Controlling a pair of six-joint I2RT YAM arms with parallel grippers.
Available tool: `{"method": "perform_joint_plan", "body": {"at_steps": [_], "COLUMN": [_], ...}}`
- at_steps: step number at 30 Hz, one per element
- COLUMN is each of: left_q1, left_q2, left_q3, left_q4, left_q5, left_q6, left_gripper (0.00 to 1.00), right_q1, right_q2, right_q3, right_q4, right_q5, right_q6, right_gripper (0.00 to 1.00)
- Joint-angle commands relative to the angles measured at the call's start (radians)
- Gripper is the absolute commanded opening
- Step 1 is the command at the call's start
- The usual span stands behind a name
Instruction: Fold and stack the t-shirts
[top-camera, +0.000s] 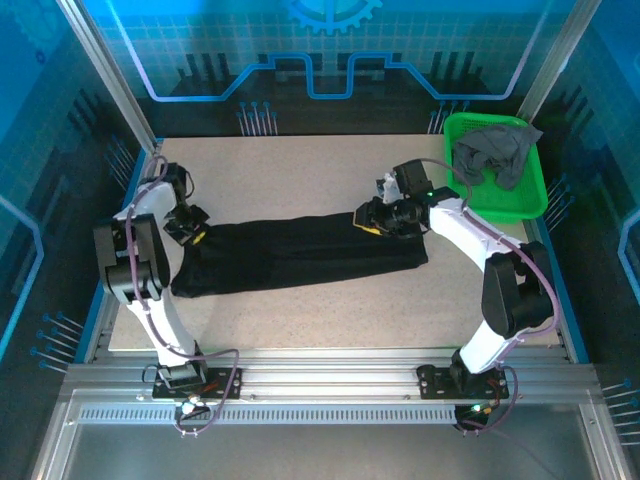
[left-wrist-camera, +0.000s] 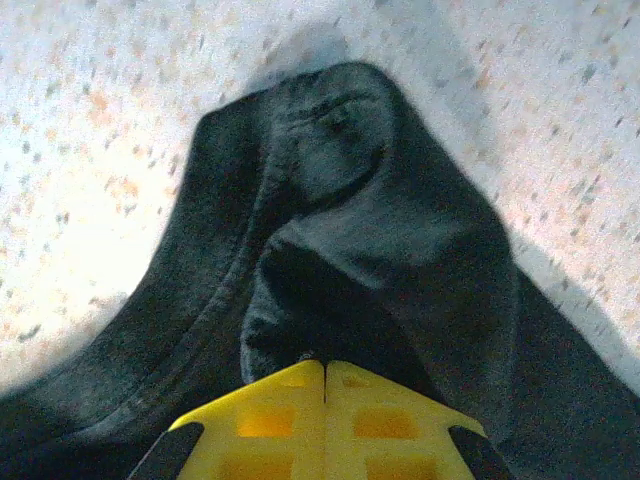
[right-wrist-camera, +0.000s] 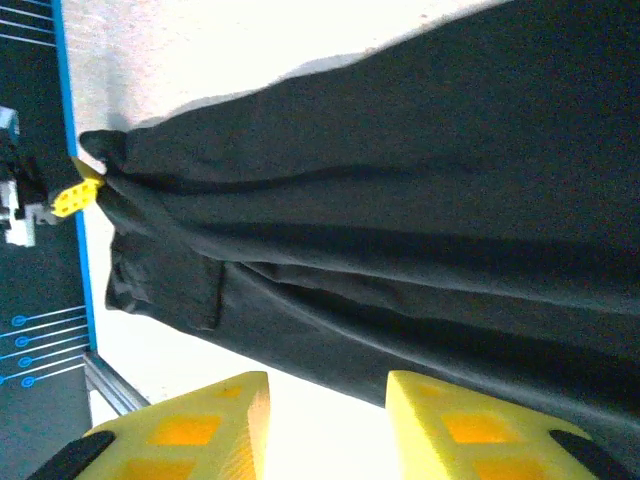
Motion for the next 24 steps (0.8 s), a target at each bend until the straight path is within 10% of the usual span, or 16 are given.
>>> {"method": "perform_joint_plan", "body": {"at_steps": [1, 11, 18, 24], "left_q1": [0.005, -0.020, -0.138, -0.236], "left_q2": [0.061, -0.053, -0.324, -0.213], "left_q3": [0.086, 0.058, -0.210, -0.255], "left_q4": [-0.020, -0.041, 0.015, 0.080], "left_q5": [-0.058, -0.224, -0.053, 0.052], "left_q6": [0.030, 0.022, -0.243, -0.421], "left_gripper": [0.02, 0.40, 0.27, 0.23], "right_q1": [-0.019, -0.077, -0.078, -0.067], "right_q2": [-0.031, 0.007, 0.243, 0.467], "right_q3": [-0.017, 0.040, 0.268, 0.484], "right_q4": [-0.050, -0.162, -0.351, -0.485], "right_q5": [0.030, 0.157, 0.353, 0.425], "right_q6": [-0.036, -0.120, -0.195, -0.223], "right_gripper": [0.36, 0.34, 0.28, 0.27]}}
